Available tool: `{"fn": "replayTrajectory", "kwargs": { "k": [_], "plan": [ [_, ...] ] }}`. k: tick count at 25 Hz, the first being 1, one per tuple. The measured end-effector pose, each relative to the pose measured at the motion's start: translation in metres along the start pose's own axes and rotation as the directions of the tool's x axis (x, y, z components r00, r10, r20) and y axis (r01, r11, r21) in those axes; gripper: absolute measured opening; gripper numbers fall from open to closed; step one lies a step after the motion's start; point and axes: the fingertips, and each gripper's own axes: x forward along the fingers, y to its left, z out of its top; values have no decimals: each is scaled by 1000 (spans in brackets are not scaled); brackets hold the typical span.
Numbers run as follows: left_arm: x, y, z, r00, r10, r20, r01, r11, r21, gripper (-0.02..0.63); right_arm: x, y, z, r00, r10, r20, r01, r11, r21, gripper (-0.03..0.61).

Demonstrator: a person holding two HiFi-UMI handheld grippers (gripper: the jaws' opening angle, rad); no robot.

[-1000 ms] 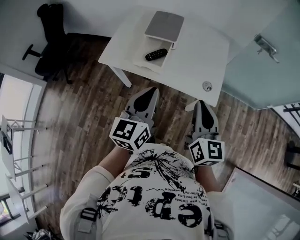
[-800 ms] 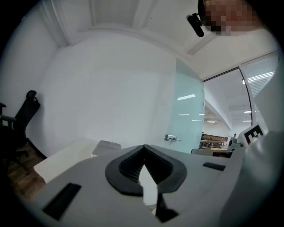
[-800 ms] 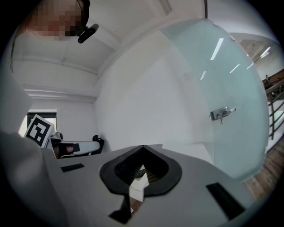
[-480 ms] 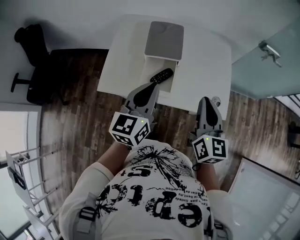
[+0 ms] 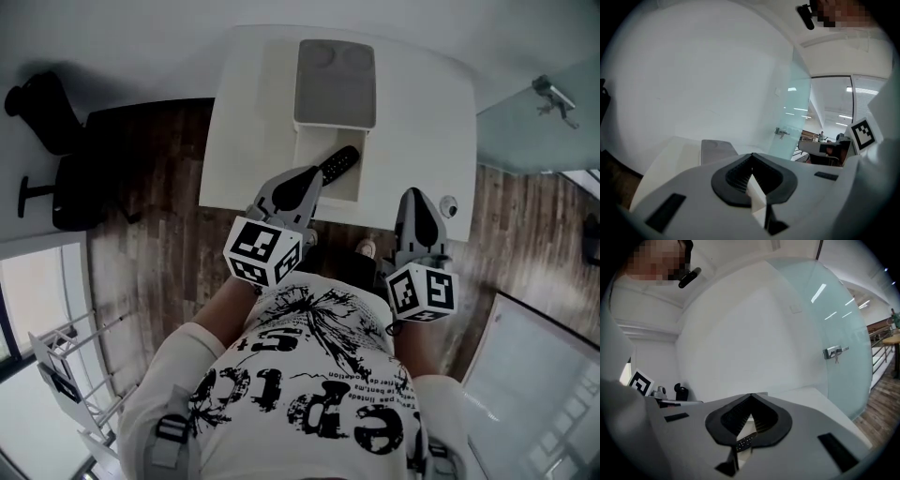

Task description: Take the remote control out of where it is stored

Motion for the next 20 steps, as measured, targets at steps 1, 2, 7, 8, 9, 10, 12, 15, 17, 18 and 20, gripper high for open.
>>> {"fn": "replayTrajectory", "kwargs": {
  "k": [1,2,7,8,9,10,12,15,17,18,20],
  "plan": [
    [6,1,-4,1000,0,-16,0,1000,-2,8,6,-4,0,1000,4,-7,-4,1000,0,-6],
    [12,2,-7,1000,1,-29,-1,1000,-5,8,13,-7,1,1000,12,-13,-12,1000,-1,-6],
    [44,10,-23,994,63,-87,-64,998,1,8,47,-28,-1,996,63,-59,-63,998,8,-6],
    [48,14,-29,991,93,-101,-92,996,9,8,53,-33,-4,995,73,-74,-72,997,15,-6],
    [51,17,-34,987,117,-112,-117,993,13,8,60,-36,-6,993,83,-87,-81,996,21,-6],
    [55,19,-38,984,132,-120,-131,991,13,8,66,-40,-8,991,93,-98,-91,996,26,-6],
    [62,18,-48,980,130,-150,-130,991,12,8,78,-44,-10,987,116,-114,-114,993,29,-6],
    [71,19,-70,961,137,-238,-131,991,40,8,91,-44,-17,976,158,-152,-153,987,45,-6],
    [76,22,-81,946,141,-292,-128,990,64,9,97,-43,-24,966,183,-183,-176,983,55,-6],
    [79,23,-84,940,139,-313,-122,990,74,9,99,-43,-28,961,192,-198,-184,981,57,-6],
    [86,27,-89,929,134,-344,-111,990,85,10,105,-44,-36,952,205,-227,-196,979,61,-6]
  ]
}}
